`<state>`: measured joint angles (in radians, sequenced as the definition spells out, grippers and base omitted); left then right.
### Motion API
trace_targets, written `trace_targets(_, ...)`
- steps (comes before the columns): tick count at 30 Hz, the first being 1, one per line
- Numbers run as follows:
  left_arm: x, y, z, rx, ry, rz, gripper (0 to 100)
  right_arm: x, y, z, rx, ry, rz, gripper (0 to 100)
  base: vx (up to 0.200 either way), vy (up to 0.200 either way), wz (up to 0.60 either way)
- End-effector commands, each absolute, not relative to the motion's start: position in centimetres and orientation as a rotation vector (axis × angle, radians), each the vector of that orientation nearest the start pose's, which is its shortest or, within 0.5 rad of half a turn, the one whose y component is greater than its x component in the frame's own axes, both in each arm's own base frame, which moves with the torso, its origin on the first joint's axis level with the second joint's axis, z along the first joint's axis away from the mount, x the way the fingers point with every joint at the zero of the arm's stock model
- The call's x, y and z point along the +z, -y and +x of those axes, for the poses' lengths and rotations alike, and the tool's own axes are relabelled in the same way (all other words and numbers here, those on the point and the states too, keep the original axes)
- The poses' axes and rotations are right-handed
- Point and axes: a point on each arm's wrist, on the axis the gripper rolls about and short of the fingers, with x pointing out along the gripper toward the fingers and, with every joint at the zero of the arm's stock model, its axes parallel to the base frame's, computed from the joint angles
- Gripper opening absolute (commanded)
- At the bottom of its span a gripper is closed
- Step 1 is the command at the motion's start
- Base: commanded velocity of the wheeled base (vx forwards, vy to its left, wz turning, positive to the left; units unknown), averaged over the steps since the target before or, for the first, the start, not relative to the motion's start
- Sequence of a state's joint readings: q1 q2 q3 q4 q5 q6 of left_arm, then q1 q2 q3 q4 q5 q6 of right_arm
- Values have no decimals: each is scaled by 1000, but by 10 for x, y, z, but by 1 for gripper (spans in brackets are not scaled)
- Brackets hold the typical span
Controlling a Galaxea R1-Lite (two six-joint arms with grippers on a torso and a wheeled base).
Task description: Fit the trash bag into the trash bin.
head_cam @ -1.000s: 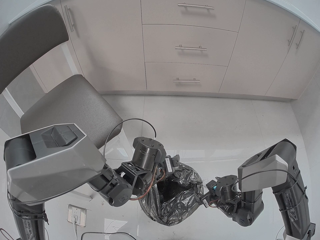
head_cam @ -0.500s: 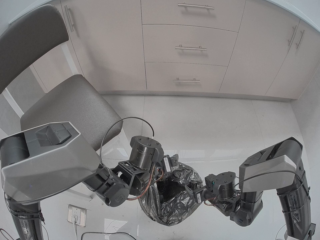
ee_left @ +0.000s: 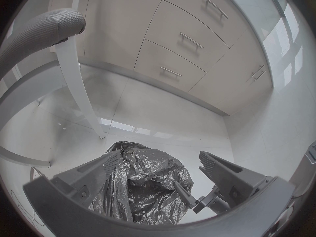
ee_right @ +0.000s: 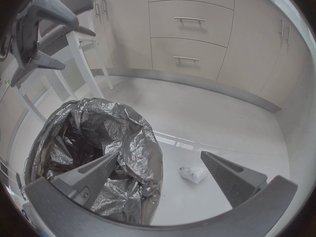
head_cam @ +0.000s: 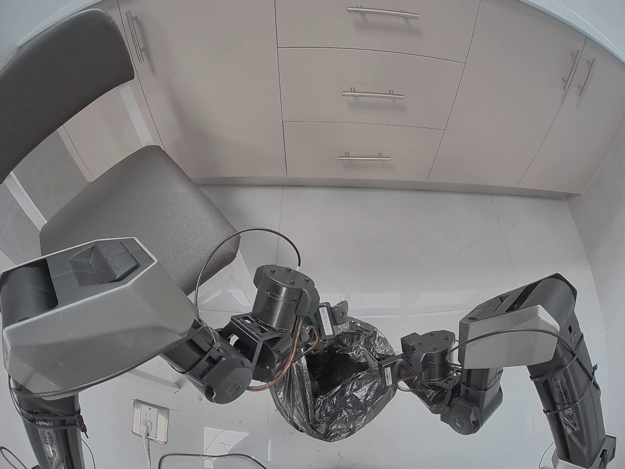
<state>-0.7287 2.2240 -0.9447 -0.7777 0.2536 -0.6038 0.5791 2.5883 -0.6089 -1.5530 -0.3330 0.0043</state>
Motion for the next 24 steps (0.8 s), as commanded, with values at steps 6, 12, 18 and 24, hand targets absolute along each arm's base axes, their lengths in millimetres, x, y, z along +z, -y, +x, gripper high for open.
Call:
trace_targets(6, 42, 258, 298, -310, -568, -343, 100, -87, -182, 293, 251, -399, -261, 100, 0, 0, 0)
trace_targets(12, 41, 259, 297, -311, -571, -339, 100, -90, -180, 294, 239, -404, -271, 100, 0, 0, 0)
trace_targets(18, 43, 258, 297, -312, -568, -341, 100, -88, -177, 295, 233, -400, -281, 100, 0, 0, 0)
trace_targets(24, 97, 233, 285, -323, -450, -357, 100, -66, -179, 289, 247, -372, -263, 100, 0, 0, 0)
